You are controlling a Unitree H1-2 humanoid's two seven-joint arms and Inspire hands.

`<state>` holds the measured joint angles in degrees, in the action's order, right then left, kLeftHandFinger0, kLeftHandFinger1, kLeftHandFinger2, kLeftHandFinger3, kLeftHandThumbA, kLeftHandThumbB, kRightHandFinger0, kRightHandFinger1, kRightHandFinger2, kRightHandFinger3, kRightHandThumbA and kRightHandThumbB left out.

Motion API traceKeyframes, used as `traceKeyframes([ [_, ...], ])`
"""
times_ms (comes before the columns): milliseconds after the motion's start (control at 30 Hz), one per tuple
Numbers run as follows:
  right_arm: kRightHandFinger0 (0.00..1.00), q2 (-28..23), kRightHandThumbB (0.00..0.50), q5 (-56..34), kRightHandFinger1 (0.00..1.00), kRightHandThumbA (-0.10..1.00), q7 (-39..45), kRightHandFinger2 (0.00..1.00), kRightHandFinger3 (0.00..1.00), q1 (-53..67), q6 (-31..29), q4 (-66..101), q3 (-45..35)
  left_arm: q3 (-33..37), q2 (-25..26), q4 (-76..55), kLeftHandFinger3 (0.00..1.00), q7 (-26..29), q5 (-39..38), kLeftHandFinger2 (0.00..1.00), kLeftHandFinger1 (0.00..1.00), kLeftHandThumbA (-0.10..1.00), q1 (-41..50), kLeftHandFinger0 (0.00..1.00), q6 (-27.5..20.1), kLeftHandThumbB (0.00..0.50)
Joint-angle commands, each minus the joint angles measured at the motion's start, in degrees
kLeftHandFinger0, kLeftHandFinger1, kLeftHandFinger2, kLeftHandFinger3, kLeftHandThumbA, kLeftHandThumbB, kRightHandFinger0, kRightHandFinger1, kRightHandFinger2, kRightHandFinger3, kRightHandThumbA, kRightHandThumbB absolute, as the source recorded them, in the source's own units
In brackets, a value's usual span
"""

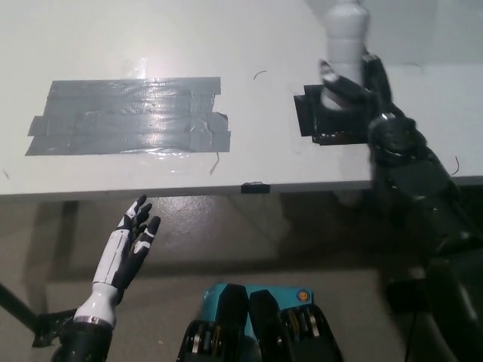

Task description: A white bottle is kept in the middle of the desk infront of the robot and the robot picks it up with its right hand and passes it to a person

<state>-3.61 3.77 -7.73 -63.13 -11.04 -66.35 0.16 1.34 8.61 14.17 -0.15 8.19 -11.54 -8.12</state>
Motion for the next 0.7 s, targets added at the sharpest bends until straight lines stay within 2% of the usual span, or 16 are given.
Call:
traceKeyframes([
  [0, 0.04, 2.0, 0.153, 2.9, 0.47, -0.10, 2.0, 0.82, 0.81, -1.4, -1.9, 6.7, 3.5, -0.1, 0.8, -1.0, 1.00, -0.3, 0.0, 1.00, 1.00, 0.89, -0.9, 1.00, -1.2, 0.007],
  [200, 0.00, 3.9, 0.163, 3.3, 0.43, -0.10, 1.1, 0.80, 0.79, -3.1, -1.1, 2.1, 5.9, 0.1, 0.9, -1.6, 1.00, -0.3, 0.4, 1.00, 1.00, 0.90, -0.3, 1.00, -0.8, 0.020],
  [267, 0.00, 4.3, 0.168, 3.4, 0.46, -0.10, 0.5, 0.83, 0.82, -3.7, -1.1, 0.0, 6.1, 0.1, 0.9, -1.8, 1.00, -0.4, 0.3, 1.00, 1.00, 0.90, -0.1, 1.00, -0.6, 0.019],
  [333, 0.00, 4.4, 0.145, 3.6, 0.46, -0.10, 0.0, 0.81, 0.80, -4.5, -0.8, -2.8, 6.4, 0.2, 0.9, -1.7, 1.00, -0.3, 0.5, 1.00, 1.00, 0.90, -0.2, 1.00, -0.9, 0.006],
  [400, 0.00, 4.5, 0.145, 3.6, 0.47, -0.10, -0.4, 0.81, 0.80, -4.6, -0.6, -4.5, 6.4, 0.4, 0.8, -1.5, 1.00, -0.2, 0.7, 1.00, 1.00, 0.90, 0.0, 1.00, -1.5, 0.004],
  [433, 0.02, 4.5, 0.148, 3.5, 0.49, -0.10, -0.6, 0.83, 0.81, -4.7, -0.6, -5.3, 6.4, 0.5, 0.8, -1.4, 1.00, -0.2, 0.8, 1.00, 1.00, 0.90, 0.2, 1.00, -1.4, 0.009],
  [667, 0.05, 3.8, 0.160, 2.7, 0.51, -0.10, -1.2, 0.82, 0.77, -4.0, 0.3, -10.7, 5.8, 0.9, 0.6, -2.8, 1.00, -0.2, 1.0, 1.00, 1.00, 0.88, 1.7, 1.00, -0.4, 0.025],
])
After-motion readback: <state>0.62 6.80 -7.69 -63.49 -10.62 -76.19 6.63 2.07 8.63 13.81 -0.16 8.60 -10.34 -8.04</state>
